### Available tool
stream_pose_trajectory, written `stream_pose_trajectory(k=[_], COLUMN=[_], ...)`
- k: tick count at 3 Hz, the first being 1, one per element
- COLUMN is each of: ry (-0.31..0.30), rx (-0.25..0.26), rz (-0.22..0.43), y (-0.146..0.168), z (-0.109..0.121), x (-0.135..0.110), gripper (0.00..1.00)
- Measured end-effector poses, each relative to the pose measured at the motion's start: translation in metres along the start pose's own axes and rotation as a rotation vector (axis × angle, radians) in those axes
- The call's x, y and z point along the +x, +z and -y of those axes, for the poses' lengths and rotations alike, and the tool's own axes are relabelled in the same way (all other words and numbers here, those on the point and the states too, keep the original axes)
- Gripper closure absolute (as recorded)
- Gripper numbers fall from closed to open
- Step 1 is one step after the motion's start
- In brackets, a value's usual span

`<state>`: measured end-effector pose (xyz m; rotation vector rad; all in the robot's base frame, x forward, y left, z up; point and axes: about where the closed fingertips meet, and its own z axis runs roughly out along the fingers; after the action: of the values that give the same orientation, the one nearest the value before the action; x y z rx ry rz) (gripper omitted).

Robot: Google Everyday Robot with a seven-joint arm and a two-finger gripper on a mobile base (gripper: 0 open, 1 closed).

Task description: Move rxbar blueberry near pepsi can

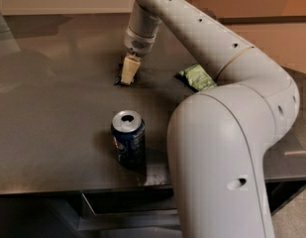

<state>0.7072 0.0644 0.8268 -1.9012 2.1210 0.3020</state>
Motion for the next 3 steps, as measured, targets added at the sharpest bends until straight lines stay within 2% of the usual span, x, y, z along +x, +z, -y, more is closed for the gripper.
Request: stream_pose_trajectory(k=[1,3], ry=[-0.048,-0.18], rx=[-0.047,-0.152], rz=[0.06,0.176], y=[-0.024,-0.072], z=[-0.034,-0.131], x=[0.005,0.026], gripper=[1.0,1.0])
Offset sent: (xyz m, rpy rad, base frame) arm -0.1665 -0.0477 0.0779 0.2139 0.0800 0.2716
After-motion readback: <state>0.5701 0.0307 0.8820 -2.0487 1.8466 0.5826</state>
